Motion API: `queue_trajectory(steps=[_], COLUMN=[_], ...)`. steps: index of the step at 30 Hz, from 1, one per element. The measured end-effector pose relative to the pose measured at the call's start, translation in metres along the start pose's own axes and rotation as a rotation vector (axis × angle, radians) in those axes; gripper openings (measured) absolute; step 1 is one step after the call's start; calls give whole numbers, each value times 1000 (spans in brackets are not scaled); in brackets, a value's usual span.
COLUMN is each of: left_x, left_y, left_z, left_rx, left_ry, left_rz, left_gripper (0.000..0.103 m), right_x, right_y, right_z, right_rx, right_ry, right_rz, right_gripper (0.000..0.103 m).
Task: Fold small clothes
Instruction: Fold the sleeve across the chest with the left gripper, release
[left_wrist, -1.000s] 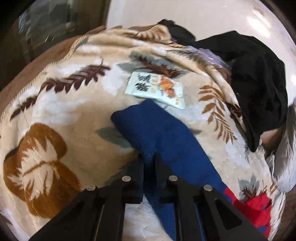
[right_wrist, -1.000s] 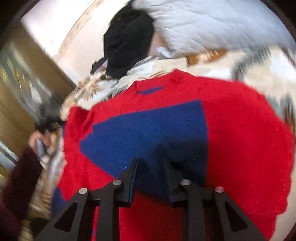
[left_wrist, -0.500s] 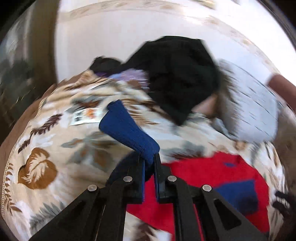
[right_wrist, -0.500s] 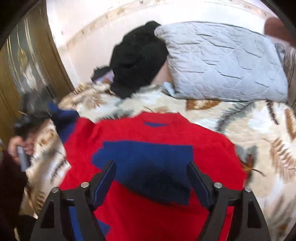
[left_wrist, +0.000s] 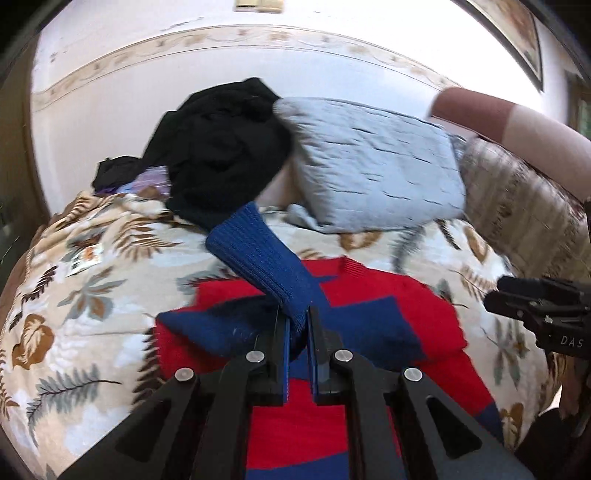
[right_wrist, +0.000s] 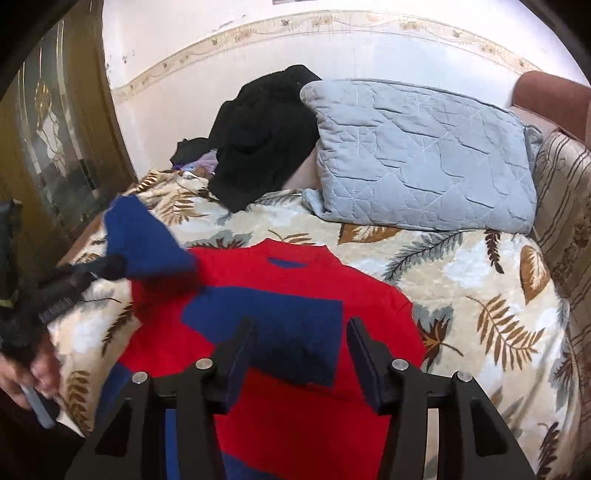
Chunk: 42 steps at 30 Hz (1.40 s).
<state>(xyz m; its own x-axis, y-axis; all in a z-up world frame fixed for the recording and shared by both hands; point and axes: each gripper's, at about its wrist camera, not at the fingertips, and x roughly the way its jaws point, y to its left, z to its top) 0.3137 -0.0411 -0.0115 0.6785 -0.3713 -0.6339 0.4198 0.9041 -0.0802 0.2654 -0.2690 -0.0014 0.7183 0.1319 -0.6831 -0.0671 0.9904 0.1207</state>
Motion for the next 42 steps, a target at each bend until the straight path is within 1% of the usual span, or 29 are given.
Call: queue_trajectory(steps=[2,5,7,10,12,13,15,18,20,21,22,24,25,31,35,37,39,42], left_x=[2,12,23,43,56,64,67,54,42,36,31,30,30,44,54,59,63,67], left_y=[-14,-30,-42,-61,-70,-73,-71,-64,-57,-54,-48,-39,-31,20,52,60,68,75], left_z=[-2,-2,-2,-4,-7,-10,-13,-9,-3,0,1,2,0,-14,-22,-27,-32,-36], left_rx=[11,18,24,24,28,26,16,13,6,7,11,18,19,-27,-77,-86,-101,-129], left_ry=[4,19,38,53,79,105,115,72,35,23,20,27,29,109,148,167,193,214], left_rz=[-10,-34,-51,-94,-104,-106,-111,-119,-123,-113,-81,-34,5,194,239,250,259,255], left_gripper=[8,8,8,9,10,10,10,12,19,22,25,25,25,25,25,25,25,25], right_x=[-8,-12,-12,-9,-5,-3,-1,2,5,6,8,12,16,42,73,89,107,132], right_y=[-2,-14,-20,-25,-32,-37,-47,-58,-62,-61,-59,-52,-49,-41,-22,-13,-4,6], right_z=[-2,-7,-9,-10,-11,-12,-13,-14,-14,-14,-14,-14,-14,-15,-13,-10,-6,0], right_rx=[0,59,101,120,149,172,204,227,234,234,232,226,226,263,269,271,286,325], right_ry=[-7,6,14,25,35,39,38,48,55,57,61,71,78,106,162,185,205,243], right_rz=[-10,31,58,65,82,79,63,47,47,48,48,55,62,97,122,121,106,53], right_gripper=[55,55,55,55,55,55,55,55,55,55,55,55,55,55,56,56,59,59])
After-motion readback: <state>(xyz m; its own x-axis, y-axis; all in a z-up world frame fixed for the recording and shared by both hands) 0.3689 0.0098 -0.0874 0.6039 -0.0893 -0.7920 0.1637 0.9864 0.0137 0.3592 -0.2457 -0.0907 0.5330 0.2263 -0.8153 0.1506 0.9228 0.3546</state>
